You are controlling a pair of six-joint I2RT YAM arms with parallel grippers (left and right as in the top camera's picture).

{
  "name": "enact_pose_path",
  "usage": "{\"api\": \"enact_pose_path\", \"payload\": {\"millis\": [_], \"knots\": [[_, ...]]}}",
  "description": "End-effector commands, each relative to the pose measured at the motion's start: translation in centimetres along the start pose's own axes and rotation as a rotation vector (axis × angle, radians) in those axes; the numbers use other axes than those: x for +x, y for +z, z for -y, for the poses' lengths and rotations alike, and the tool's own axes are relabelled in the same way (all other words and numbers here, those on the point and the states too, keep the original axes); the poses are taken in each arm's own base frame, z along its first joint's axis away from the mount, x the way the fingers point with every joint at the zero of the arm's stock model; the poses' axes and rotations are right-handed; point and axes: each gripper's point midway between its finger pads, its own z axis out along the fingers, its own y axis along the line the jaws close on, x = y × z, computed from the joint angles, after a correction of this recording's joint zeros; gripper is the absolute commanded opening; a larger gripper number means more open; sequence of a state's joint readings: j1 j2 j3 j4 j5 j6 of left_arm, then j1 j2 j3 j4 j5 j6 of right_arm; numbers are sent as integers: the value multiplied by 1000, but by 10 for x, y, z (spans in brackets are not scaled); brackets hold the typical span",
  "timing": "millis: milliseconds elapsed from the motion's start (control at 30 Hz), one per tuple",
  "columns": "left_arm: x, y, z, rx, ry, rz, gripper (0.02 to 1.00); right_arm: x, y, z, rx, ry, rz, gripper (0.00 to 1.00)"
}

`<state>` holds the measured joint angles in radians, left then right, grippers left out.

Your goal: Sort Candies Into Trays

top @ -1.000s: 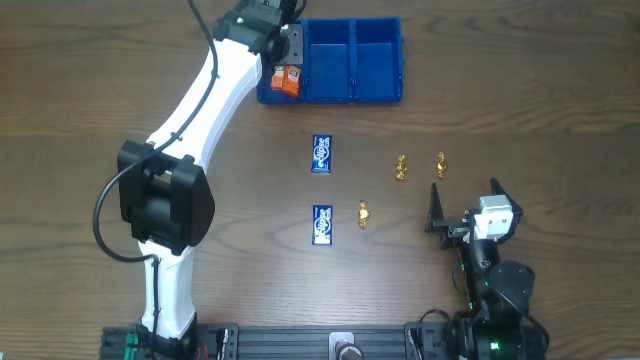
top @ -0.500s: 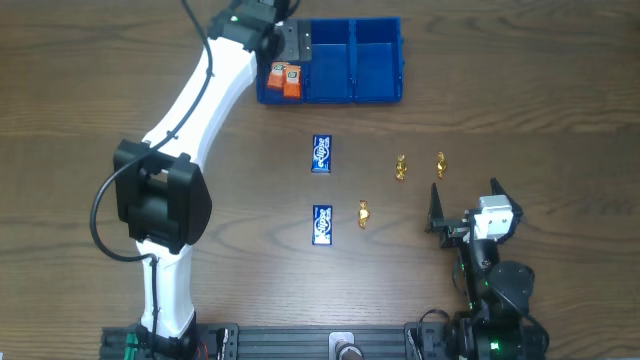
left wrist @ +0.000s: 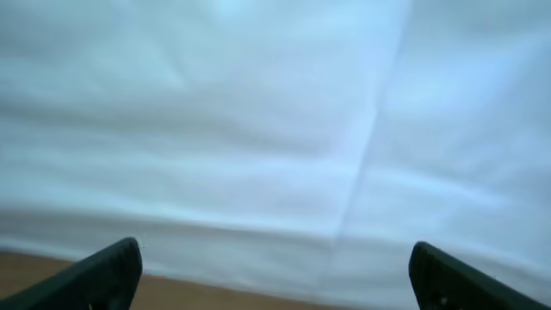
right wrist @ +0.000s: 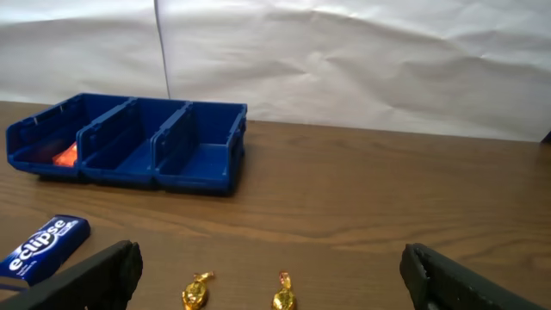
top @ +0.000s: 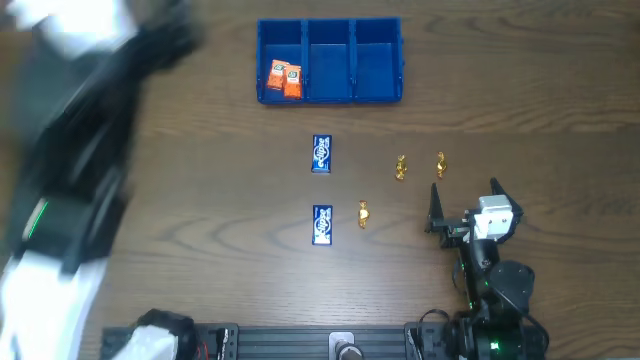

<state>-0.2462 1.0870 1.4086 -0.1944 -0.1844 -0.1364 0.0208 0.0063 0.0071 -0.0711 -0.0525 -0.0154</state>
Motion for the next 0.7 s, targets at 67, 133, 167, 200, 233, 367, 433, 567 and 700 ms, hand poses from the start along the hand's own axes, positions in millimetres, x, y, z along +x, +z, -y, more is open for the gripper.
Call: {"api": "enact_pose_path", "payload": {"millis": [67, 133, 167, 200, 233, 367, 433, 567, 700], "knots": [[51, -72, -56, -50, 136, 5, 998, 2, 0, 1, 4, -12, -7, 998], [69, -93, -63, -57, 166, 21, 998, 2, 0, 1, 3, -12, -8, 998], [79, -100, -67, -59, 174, 26, 998, 2, 0, 1, 4, -12, -7, 998], [90, -106, -70, -61, 181, 32, 998, 2, 0, 1, 4, -12, -8, 998], [102, -111, -74, -62, 180, 38, 998, 2, 0, 1, 4, -12, -8, 998], [149, -120, -79, -18, 178, 70, 996, 2, 0, 1, 4, -12, -7, 998], [173, -121, -80, 16, 156, 93, 998, 2, 0, 1, 4, -12, -8, 998], [209, -122, -83, 53, 138, 122, 998, 2, 0, 1, 4, -12, -7, 998], [242, -123, -90, 54, 138, 125, 998, 2, 0, 1, 3, -12, -7, 998]]}}
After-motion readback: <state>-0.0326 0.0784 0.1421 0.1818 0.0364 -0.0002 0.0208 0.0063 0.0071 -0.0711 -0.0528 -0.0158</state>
